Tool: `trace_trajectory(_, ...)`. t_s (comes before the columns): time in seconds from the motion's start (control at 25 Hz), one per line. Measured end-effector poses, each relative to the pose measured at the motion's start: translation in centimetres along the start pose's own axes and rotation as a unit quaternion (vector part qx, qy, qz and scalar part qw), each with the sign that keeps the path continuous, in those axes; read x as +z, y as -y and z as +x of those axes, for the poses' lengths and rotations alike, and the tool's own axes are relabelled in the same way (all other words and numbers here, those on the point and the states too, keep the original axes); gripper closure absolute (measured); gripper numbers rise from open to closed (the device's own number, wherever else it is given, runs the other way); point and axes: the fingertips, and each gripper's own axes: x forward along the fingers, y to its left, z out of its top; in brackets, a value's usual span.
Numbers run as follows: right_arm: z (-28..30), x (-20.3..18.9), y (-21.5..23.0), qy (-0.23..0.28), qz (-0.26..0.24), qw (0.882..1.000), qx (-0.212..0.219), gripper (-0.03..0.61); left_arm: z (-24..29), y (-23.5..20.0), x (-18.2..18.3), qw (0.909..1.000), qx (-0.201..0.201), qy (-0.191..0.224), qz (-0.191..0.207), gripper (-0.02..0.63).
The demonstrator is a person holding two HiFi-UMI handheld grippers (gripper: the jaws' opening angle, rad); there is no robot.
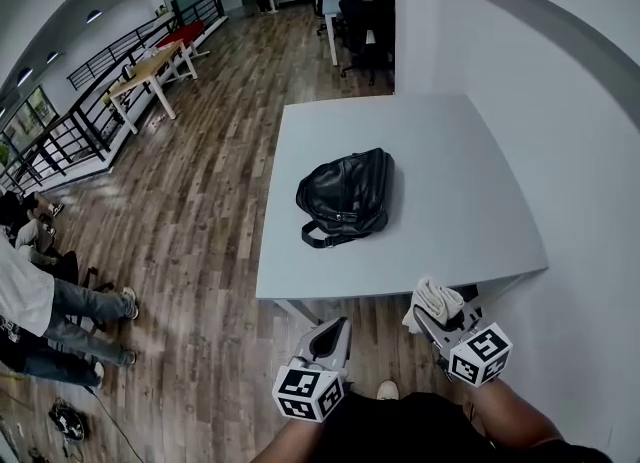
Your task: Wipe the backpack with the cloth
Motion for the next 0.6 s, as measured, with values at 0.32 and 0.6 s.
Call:
trace_trajectory(0.32,-2.7,-0.4,0.9,0.011,0.023,1.0,-0.007,0.48,-1.4,1.5,-0.6,0.9994,0.014,-0.026,0.017,0.607)
trace_trajectory(0.6,-3.1,0.4,0.5,0.022,0.014,0.999,-0.029,0.48,-1.0,0.8,1.3,0.9991,-0.008,-0.02,0.037,0.607)
